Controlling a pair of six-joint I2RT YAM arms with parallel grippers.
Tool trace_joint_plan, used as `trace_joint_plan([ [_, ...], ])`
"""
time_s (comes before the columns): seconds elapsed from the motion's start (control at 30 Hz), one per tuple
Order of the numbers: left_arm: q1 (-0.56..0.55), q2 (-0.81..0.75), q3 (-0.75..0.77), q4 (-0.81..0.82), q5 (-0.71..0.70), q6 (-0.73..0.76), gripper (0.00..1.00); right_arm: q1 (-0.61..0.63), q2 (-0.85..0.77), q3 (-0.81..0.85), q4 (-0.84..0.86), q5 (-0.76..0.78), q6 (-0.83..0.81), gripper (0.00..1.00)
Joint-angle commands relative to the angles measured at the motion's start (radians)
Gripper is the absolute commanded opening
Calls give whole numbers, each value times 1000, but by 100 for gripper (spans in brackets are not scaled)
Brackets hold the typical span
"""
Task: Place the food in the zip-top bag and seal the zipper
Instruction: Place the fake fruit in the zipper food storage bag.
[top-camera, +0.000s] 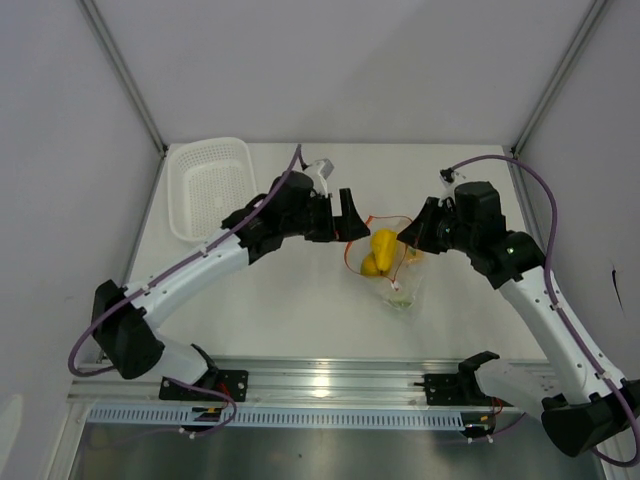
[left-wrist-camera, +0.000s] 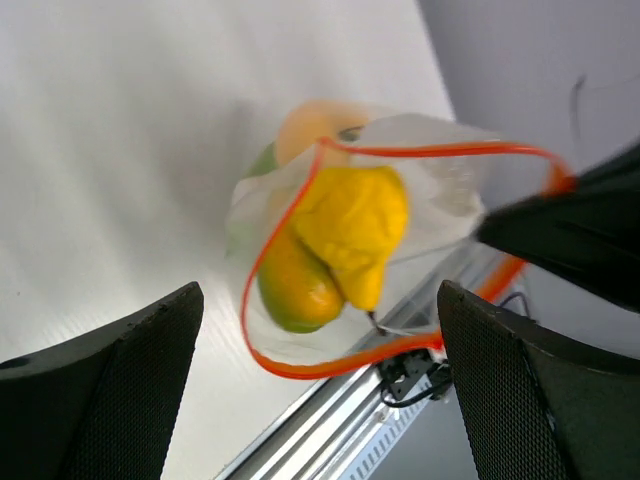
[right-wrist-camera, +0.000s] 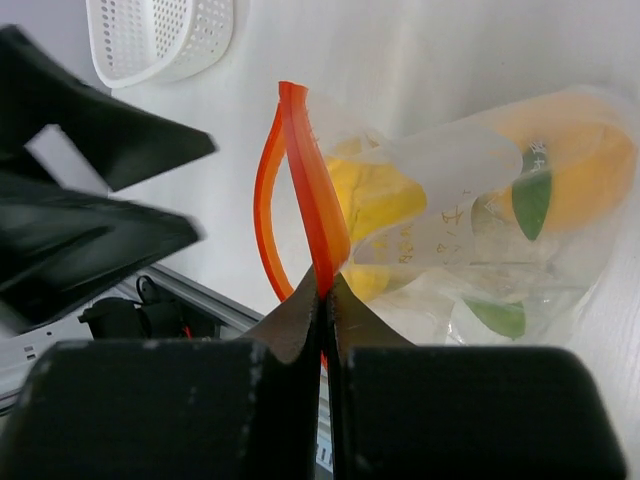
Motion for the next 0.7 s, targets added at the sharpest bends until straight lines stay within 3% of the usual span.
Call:
trace_joint_plan([
  [0.0, -5, 74, -58, -48, 3, -1, 99, -1, -29, 28, 23, -18, 1, 0],
  [0.1, -8, 92, -102, 8, 32, -21, 99, -1, -31, 25, 15, -13, -1, 0],
  [0.2, -7, 94, -130, 44, 29, -21, 91, -1, -38, 25, 9, -11, -4, 0],
  [0.23, -8, 94, -135, 51, 40, -21, 81, -3, -41, 25, 6, -10, -5, 0],
  [0.4, -8, 109, -150, 113, 93, -23, 50, -1, -40, 19, 13, -10, -4, 0],
  [0.57, -8, 121, -141, 174, 216, -27, 6, -1, -31, -2, 27, -13, -4, 0],
  [0.6, -8, 120, -141, 188, 238, -29, 1, -3, -25, -7, 30, -14, -7, 0],
  [0.67, -8, 112, -141, 219, 294, -39, 1, -3, -17, -21, 42, -10, -16, 0],
])
